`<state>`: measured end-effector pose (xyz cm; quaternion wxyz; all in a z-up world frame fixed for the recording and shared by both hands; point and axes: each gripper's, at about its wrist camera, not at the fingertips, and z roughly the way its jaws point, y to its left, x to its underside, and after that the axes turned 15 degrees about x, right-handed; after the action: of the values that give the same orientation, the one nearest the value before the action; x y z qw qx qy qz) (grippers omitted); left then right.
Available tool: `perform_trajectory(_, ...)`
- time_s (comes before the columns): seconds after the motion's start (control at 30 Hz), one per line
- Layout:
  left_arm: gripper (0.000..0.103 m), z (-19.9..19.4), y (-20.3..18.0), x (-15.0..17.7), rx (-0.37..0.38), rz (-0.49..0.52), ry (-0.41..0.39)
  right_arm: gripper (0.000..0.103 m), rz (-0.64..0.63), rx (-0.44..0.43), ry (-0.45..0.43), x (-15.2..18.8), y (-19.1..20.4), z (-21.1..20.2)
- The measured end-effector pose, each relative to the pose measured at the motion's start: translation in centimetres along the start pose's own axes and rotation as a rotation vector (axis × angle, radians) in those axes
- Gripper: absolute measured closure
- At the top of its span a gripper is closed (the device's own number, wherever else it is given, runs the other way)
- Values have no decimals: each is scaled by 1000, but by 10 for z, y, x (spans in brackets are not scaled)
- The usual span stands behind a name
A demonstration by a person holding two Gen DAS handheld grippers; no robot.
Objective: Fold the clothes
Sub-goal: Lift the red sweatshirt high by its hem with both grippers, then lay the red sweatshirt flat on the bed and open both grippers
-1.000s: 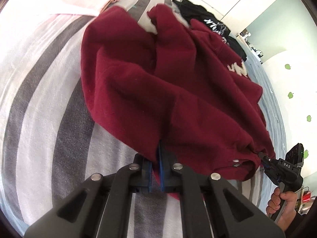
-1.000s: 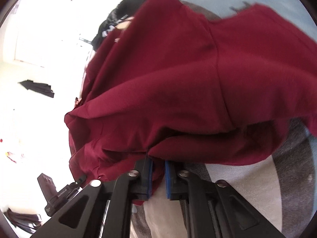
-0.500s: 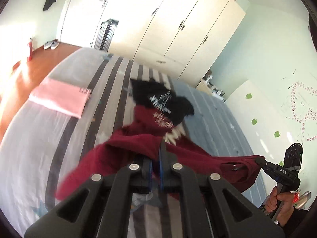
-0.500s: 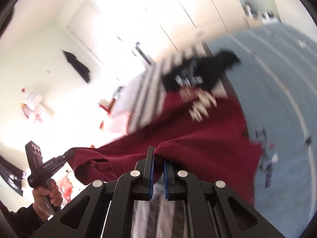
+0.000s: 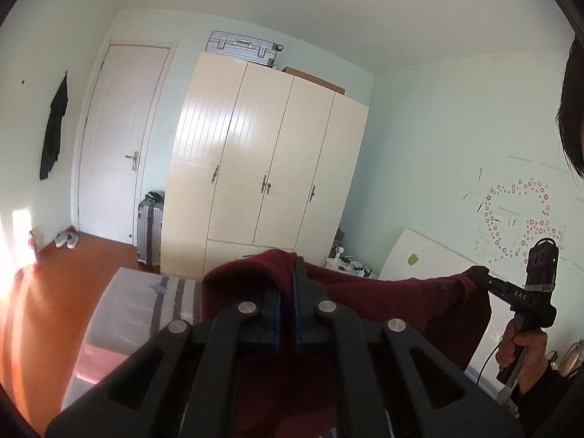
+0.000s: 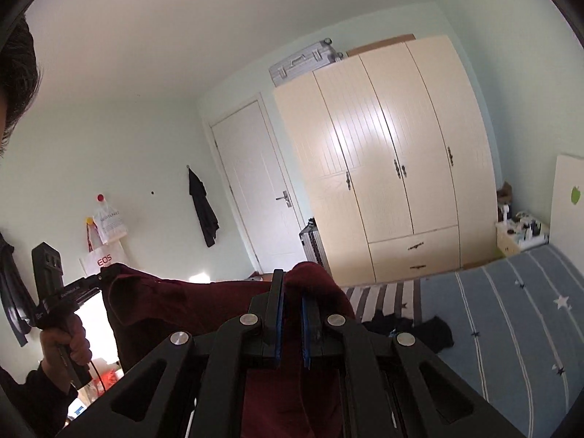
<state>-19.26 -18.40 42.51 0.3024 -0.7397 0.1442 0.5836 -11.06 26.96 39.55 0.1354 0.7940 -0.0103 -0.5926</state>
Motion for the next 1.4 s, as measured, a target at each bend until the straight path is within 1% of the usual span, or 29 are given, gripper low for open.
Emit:
perform_trajectory(0.1, 100, 21, 10, -4, -33, 9, 36, 96, -27, 20, -4, -8, 3, 12)
perform_trajectory(0.2, 100, 60, 37, 7, -59, -14, 80, 96, -31, 35, 31, -3, 1, 46)
perform_trajectory(0.3, 100, 104, 79, 28, -95, -50, 136, 96, -53, 52, 80, 19, -5, 108)
perform_trajectory(0.4, 100, 164, 130, 56, -136, -101, 205, 97, -44, 83, 159, 41, -19, 181)
perform_trajectory(0.47, 100, 204, 157, 69, -172, -99, 237, 97, -40, 106, 201, 53, -29, 233)
perform_trajectory(0.53, 100, 244, 179, 68, -202, -103, 253, 97, -34, 143, 239, 60, -43, 288)
perform_trajectory(0.6, 100, 284, 202, 68, -232, -107, 269, 97, -44, 186, 268, 60, -54, 338)
perform_trajectory(0.63, 100, 298, 210, 64, -242, -109, 269, 97, -40, 201, 262, 50, -56, 353)
perform_trajectory(0.7, 100, 300, 201, 31, -243, -86, 212, 97, -17, 223, 239, 21, -58, 372)
perform_trajectory(0.73, 100, 297, 192, 11, -242, -62, 177, 97, -21, 226, 200, -1, -55, 372)
perform_trajectory(0.77, 100, 291, 180, -8, -238, -23, 142, 97, -44, 224, 138, -23, -49, 364)
perform_trajectory(0.83, 100, 275, 158, -34, -216, 31, 98, 97, -94, 222, 38, -68, -34, 337)
perform_trajectory(0.87, 100, 266, 149, -42, -204, 51, 84, 97, -104, 217, 3, -84, -30, 325)
perform_trajectory(0.9, 100, 257, 141, -43, -194, 69, 77, 97, -107, 208, -24, -92, -28, 312)
perform_trajectory(0.93, 100, 248, 134, -40, -185, 80, 75, 97, -116, 202, -38, -92, -27, 301)
perform_trajectory(1.0, 100, 229, 126, -16, -168, 76, 93, 97, -139, 193, -57, -86, -23, 281)
perform_trajectory(1.03, 100, 220, 124, 0, -161, 66, 107, 96, -147, 188, -49, -72, -25, 273)
perform_trajectory(1.07, 100, 212, 125, 24, -159, 38, 133, 96, -153, 182, -33, -54, -28, 265)
perform_trajectory(1.1, 100, 204, 126, 50, -159, 10, 159, 96, -163, 179, -3, -32, -32, 259)
perform_trajectory(1.13, 100, 195, 127, 83, -164, -18, 185, 96, -163, 178, 41, 0, -38, 255)
perform_trajectory(1.2, 100, 178, 129, 150, -177, -71, 243, 96, -165, 188, 141, 72, -51, 246)
perform_trajectory(1.23, 100, 171, 131, 189, -188, -102, 287, 97, -180, 202, 195, 112, -56, 241)
perform_trajectory(1.27, 100, 166, 134, 229, -201, -145, 335, 96, -170, 213, 260, 154, -64, 237)
perform_trajectory(1.33, 100, 155, 141, 309, -231, -231, 429, 96, -120, 228, 401, 238, -82, 232)
perform_trajectory(1.4, 100, 143, 150, 389, -277, -314, 517, 96, -71, 246, 528, 321, -101, 229)
